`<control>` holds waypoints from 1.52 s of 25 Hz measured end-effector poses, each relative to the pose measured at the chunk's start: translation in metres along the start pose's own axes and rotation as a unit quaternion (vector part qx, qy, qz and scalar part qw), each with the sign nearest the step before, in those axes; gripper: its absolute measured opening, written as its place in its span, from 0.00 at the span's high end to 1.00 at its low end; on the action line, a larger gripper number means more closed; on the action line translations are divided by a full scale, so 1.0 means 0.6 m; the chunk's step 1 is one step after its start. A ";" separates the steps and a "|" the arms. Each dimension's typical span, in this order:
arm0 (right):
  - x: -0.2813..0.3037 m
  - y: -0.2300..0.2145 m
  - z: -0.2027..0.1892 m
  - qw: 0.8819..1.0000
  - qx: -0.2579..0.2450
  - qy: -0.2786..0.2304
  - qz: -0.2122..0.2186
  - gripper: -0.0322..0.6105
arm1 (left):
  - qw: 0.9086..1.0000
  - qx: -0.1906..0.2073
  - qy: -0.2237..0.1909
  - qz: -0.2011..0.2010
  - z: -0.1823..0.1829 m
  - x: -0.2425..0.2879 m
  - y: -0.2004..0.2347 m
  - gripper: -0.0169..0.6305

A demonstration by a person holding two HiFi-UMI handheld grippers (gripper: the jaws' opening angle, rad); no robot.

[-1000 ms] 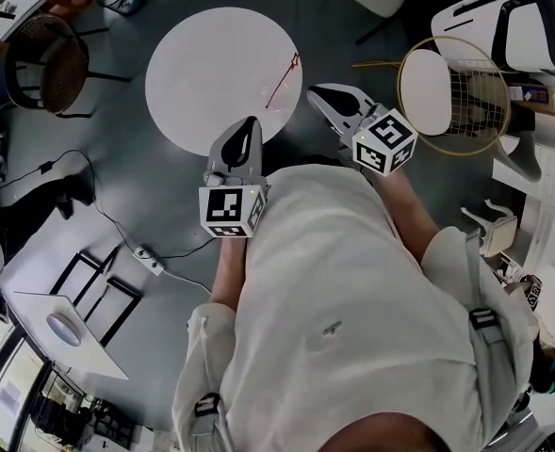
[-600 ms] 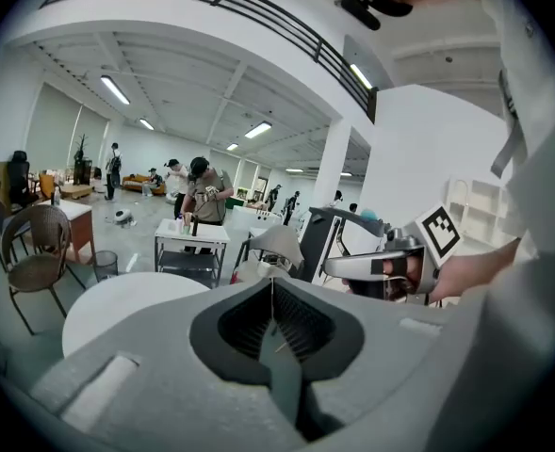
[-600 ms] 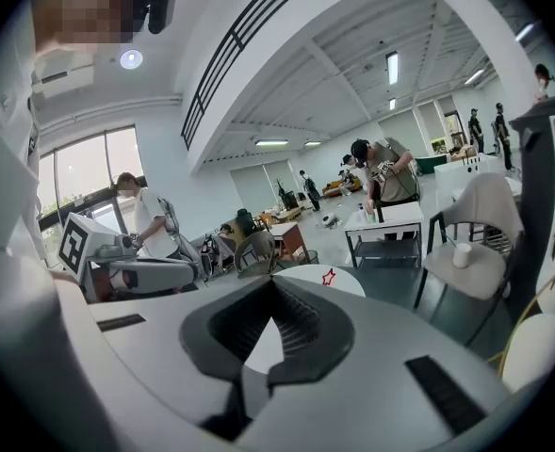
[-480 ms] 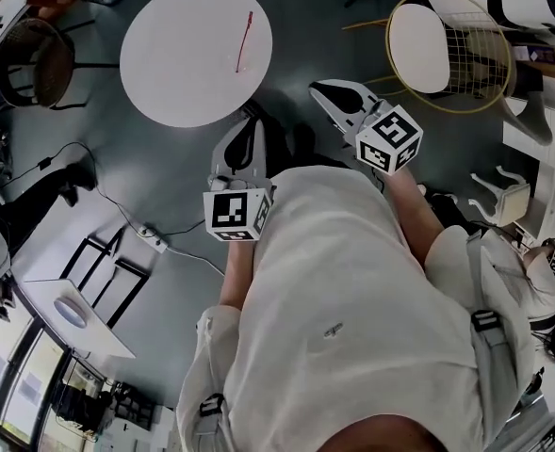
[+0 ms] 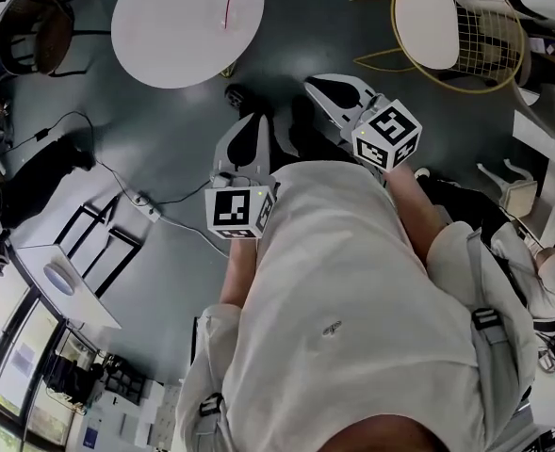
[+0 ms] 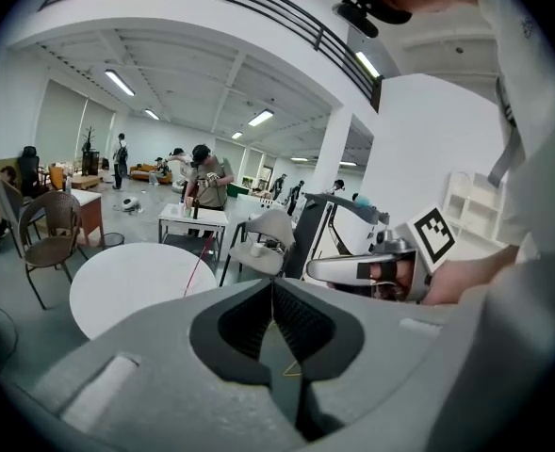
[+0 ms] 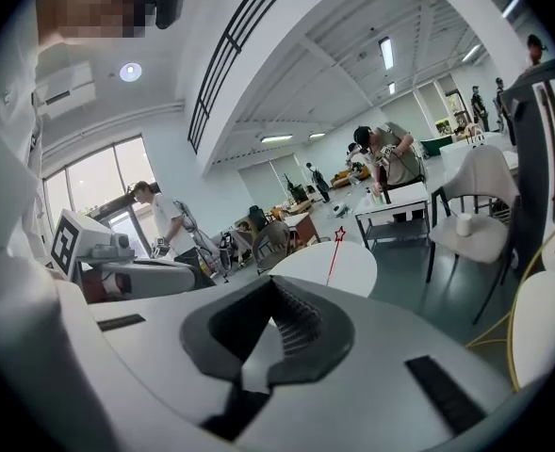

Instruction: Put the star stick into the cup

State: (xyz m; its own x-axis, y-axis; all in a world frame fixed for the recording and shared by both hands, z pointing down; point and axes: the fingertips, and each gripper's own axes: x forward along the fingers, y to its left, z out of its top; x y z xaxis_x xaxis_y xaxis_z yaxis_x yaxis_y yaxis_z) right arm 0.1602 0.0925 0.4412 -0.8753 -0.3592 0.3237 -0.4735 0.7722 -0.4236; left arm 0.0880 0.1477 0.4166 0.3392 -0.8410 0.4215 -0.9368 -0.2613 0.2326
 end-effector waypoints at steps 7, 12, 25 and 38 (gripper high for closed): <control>-0.034 0.028 0.081 0.998 -0.034 -0.050 0.018 0.94 | 0.999 0.016 -0.045 -0.007 0.059 -0.003 -0.026 0.95; -0.045 0.046 0.103 0.997 -0.032 -0.071 0.027 0.94 | 0.998 0.034 -0.056 0.000 0.074 -0.027 -0.025 0.95; -0.035 0.080 0.093 0.996 -0.063 -0.051 0.040 0.94 | 0.998 0.027 -0.060 0.023 0.067 -0.063 0.000 0.95; -0.038 0.084 0.080 0.997 -0.059 -0.047 0.025 0.94 | 0.998 0.021 -0.052 0.017 0.046 -0.074 0.005 0.95</control>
State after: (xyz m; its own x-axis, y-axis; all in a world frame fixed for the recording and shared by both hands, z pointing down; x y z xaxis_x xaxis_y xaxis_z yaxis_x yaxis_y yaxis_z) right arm 0.1515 0.1142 0.3719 -0.9059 -0.3610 0.2216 -0.4182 0.8452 -0.3327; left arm 0.0678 0.1708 0.3743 0.2977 -0.8942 0.3344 -0.9514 -0.2490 0.1813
